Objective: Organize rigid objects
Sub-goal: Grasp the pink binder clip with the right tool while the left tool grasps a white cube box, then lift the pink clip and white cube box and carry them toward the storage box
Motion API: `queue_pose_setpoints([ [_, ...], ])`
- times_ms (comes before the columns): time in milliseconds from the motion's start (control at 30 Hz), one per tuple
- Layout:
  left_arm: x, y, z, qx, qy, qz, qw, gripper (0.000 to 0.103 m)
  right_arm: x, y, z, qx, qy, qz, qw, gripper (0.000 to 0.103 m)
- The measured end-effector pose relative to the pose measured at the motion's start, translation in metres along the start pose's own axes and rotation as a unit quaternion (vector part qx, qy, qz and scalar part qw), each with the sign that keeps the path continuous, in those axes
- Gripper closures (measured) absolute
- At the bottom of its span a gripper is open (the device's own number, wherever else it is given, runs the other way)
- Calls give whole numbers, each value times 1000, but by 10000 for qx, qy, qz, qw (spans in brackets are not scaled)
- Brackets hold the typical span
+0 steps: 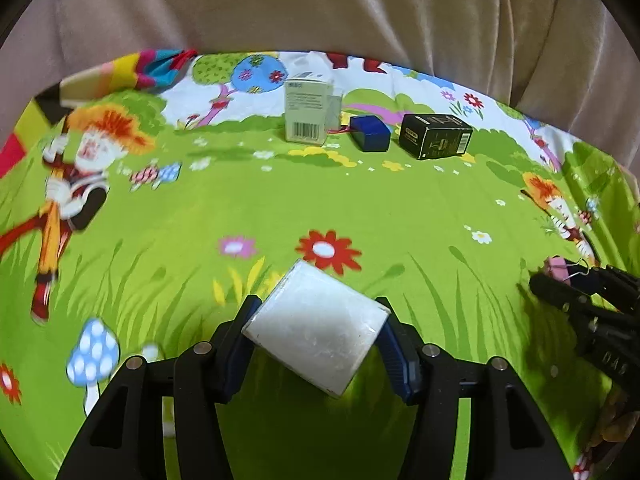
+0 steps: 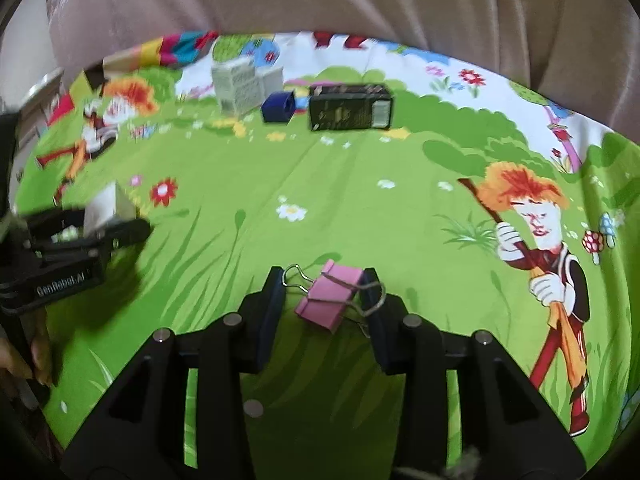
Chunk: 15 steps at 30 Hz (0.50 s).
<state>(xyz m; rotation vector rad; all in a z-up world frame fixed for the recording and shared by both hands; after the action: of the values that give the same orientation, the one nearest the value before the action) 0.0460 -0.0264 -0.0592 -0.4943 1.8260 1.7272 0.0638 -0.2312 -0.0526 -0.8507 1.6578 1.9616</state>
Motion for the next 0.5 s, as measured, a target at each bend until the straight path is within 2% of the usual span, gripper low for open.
queue_pose_setpoints([
  [100,17,17,-6,166,171,40,9997,46,9,19,-4,-155,-355,-141,9991,60],
  [300,44,58,-28,162,-5,-94,9998,46,37,64,8,-327,-473,-373,9976,60],
  [367,43,81,-36,183,-71,-294,9994,46,39,82,11,-336,-426,-517,9972,60],
  [500,25,134,-44,117,-175,-911,9956,46,28,135,21,-342,-290,-1160,9922,60],
])
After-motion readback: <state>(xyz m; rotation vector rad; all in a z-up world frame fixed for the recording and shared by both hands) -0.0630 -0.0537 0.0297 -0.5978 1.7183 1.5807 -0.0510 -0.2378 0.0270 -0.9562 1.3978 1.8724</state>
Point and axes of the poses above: each gripper's, at about its wrist camera, not at the fingertips, and y roughly against the way its jaws point, z to its left, x to its underside, the point moved 8 cm from there along -y, roughly the way its jaws point, and after that the axes turned 5 degrees about -y, right-handed, at the moved point
